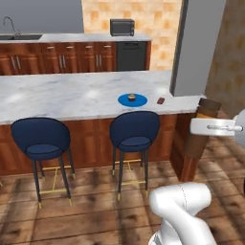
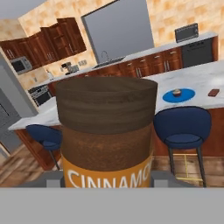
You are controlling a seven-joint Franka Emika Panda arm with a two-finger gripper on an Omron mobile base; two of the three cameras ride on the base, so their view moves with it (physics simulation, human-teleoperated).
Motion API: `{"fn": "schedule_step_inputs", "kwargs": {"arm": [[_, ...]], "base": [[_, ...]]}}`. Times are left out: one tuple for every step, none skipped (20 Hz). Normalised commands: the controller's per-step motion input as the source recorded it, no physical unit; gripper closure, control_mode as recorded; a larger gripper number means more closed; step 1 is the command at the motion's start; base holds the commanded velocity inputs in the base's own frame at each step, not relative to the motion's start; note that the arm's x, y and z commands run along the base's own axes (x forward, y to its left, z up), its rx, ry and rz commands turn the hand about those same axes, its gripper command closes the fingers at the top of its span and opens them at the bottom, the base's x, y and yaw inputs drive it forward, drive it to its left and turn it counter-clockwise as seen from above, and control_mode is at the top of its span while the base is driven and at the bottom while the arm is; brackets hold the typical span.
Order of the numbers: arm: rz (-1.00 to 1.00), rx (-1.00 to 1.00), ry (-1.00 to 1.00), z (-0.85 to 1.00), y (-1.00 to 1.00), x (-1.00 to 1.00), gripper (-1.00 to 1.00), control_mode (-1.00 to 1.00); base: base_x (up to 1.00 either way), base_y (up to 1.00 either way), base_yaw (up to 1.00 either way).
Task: Take the cinnamon bottle from the cabinet and place it on the dining table, next to the plate with the cupcake. Then take the chocolate from the dining counter and place it on the cupcake plate.
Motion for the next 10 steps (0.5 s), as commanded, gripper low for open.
{"fn": "schedule_step_inputs", "kwargs": {"arm": [[0.00,0.00,0.00,0.00,0.00,0.00,1.00,1.00],[0.00,0.00,0.00,0.00,0.00,0.00,1.00,1.00],[0.00,0.00,0.00,0.00,0.00,0.00,1.00,1.00],[0.00,0.00,0.00,0.00,0.00,0.00,1.00,1.00],[0.00,0.00,0.00,0.00,0.00,0.00,1.00,1.00],[0.00,0.00,0.00,0.00,0.00,0.00,1.00,1.00],[0.00,0.00,0.00,0.00,0.00,0.00,1.00,1.00],[0.00,0.00,0.00,0.00,0.00,0.00,1.00,1.00],[0.00,0.00,0.00,0.00,0.00,0.00,1.00,1.00],[0.00,0.00,0.00,0.00,0.00,0.00,1.00,1.00]], "base": [[0.66,-0.44,0.11],[0.56,-0.37,0.03],[0.53,-0.22,0.00],[0.51,-0.06,0.00],[0.63,0.00,0.00],[0.64,0.00,-0.02],[0.69,0.00,-0.05],[0.72,0.00,-0.05],[0.66,0.00,-0.06],[0.64,0.00,-0.04]]}}
